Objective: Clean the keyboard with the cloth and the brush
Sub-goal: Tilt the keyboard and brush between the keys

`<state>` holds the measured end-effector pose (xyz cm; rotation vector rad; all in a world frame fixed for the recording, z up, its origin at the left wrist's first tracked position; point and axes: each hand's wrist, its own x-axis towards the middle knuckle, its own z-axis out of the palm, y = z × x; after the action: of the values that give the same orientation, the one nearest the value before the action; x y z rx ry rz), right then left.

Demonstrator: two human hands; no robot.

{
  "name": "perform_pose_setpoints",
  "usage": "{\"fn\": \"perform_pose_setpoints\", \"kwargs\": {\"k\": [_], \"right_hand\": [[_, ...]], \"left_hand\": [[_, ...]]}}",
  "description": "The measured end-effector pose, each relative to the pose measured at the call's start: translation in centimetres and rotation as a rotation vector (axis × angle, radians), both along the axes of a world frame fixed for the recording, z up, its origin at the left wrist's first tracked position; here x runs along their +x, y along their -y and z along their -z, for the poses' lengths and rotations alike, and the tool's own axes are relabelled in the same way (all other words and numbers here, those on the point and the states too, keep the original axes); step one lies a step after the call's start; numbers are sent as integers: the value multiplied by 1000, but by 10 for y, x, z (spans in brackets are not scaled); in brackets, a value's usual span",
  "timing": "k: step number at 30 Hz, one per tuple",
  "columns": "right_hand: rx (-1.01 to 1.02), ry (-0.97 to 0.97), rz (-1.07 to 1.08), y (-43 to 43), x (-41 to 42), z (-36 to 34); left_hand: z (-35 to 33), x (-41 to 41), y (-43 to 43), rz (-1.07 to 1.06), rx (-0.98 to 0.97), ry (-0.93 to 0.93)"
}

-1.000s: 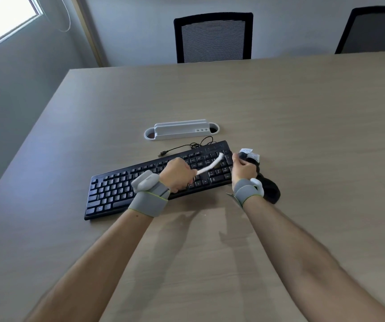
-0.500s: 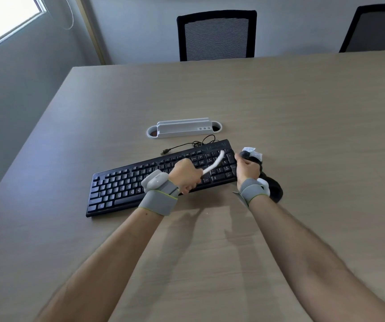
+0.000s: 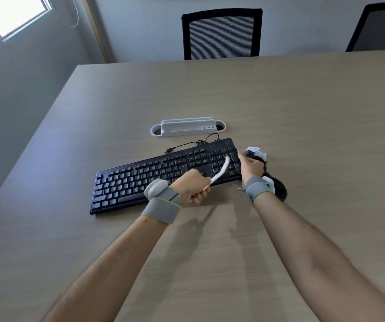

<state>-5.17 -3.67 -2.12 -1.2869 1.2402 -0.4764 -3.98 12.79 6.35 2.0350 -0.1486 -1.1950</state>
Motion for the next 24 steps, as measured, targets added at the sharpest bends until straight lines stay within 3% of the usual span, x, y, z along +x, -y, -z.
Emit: {"fn": "perform_pose_setpoints", "kwargs": {"k": [3,12,18,24], "right_hand": [[6,7,-10,0,2,-1],[7,-32,-47,2,1,-2],[4,-29,-50,1,-1,1],[-4,-60,-47,0,-2,-4]], "left_hand": [[0,4,7,-95,-66,-34],[11,-25,1,-18,7,-125],[2,-3,4,-137,-88,-3],[13,-21,-1,25,24,-20]]}}
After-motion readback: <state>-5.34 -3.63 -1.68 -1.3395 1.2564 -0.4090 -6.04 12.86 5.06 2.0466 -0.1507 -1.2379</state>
